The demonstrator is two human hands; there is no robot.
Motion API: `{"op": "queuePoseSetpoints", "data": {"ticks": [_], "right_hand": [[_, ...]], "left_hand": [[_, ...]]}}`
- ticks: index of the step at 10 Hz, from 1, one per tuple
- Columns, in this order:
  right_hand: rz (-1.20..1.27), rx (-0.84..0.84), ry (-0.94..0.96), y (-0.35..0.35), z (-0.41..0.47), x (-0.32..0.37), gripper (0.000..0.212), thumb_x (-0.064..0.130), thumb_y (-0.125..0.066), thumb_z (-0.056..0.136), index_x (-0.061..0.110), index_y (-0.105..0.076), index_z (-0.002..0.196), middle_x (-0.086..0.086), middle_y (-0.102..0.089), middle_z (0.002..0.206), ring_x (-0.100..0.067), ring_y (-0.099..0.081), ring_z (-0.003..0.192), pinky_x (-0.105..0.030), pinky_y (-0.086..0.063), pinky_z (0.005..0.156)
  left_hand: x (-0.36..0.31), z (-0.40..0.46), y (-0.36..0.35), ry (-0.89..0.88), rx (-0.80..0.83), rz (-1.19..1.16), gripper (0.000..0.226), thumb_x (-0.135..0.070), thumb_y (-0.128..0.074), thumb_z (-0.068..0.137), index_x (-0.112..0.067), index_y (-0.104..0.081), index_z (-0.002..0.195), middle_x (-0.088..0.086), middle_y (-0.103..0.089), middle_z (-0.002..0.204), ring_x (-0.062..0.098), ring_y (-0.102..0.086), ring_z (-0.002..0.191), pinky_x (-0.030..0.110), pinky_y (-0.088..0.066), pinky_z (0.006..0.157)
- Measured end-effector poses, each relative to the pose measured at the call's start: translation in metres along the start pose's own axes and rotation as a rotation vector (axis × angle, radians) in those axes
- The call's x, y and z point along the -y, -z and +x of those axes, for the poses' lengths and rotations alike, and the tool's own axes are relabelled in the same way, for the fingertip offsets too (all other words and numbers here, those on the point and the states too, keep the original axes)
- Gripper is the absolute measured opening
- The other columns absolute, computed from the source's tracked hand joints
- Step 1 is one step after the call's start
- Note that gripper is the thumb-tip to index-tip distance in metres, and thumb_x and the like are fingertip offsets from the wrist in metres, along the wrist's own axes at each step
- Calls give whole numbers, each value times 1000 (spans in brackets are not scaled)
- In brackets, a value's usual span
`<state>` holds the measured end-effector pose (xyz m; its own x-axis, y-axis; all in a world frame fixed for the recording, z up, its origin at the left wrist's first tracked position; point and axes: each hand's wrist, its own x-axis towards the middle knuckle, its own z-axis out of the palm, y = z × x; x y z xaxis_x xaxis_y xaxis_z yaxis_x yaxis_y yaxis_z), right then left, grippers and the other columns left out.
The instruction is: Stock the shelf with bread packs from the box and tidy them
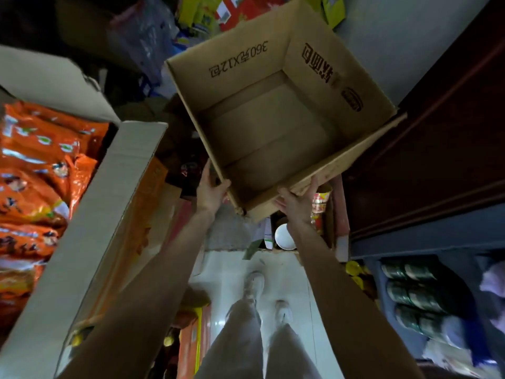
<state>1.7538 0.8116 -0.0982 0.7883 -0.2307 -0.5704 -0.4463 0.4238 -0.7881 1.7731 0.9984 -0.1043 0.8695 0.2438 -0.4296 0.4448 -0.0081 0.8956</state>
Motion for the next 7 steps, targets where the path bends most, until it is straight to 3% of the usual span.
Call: {"op": "queuePoseSetpoints", "data": {"ticks": [1,2,3,4,5,6,7], "right_hand": [[-110,3,24,-10,34,2,95,4,-65,80,46,-10,145,-14,-41,141,-38,-57,111,-22,-56,62],[-189,8,60,-9,61,10,89,7,-65,82,44,-14,146,-3,-39,138,-33,-56,115,-23,-58,66],[-299,31,154,-6,86,15,84,9,-67,79,44,-25,143,-3,-38,146,-30,-47,127,-46,-49,96],[-471,126,158,-7,94,15,76,5,-63,86,31,-26,147,-5,-32,151,-24,-34,137,-46,-33,112],[-683,124,194,-10,84,11,65,2,-58,89,18,-31,146,-7,-33,151,-22,-30,139,-33,-29,113],[-770,105,220,-7,73,4,56,6,-59,89,13,-39,141,-10,-40,146,-25,-37,135,-33,-34,108],[-917,-7,384,-6,51,10,37,12,-58,89,12,-56,126,-11,-59,127,-28,-54,118,-37,-45,96]], "left_hand": [[-3,25,1,40,22,-19,76,-13,-64,86,-39,-26,146,7,-53,136,28,-58,116,50,-48,99],[4,38,-8,93,80,-48,74,-15,-60,92,-35,-17,150,7,-47,141,23,-57,117,47,-48,99],[10,48,-29,150,220,125,67,-22,-49,99,-30,-9,152,7,-38,147,21,-49,120,42,-47,97],[2,55,-51,203,349,305,60,-25,-39,102,-26,-7,152,7,-27,153,24,-43,127,24,-47,86],[-10,55,-62,210,336,360,60,-32,-40,102,-22,-10,153,2,-23,156,23,-39,133,24,-40,95],[-13,52,-56,176,295,372,52,-27,-43,101,-16,-25,149,6,-34,151,24,-36,137,30,-30,109],[-16,40,-40,126,165,373,35,-23,-46,98,-18,-50,132,5,-55,130,24,-51,118,30,-40,99]]}}
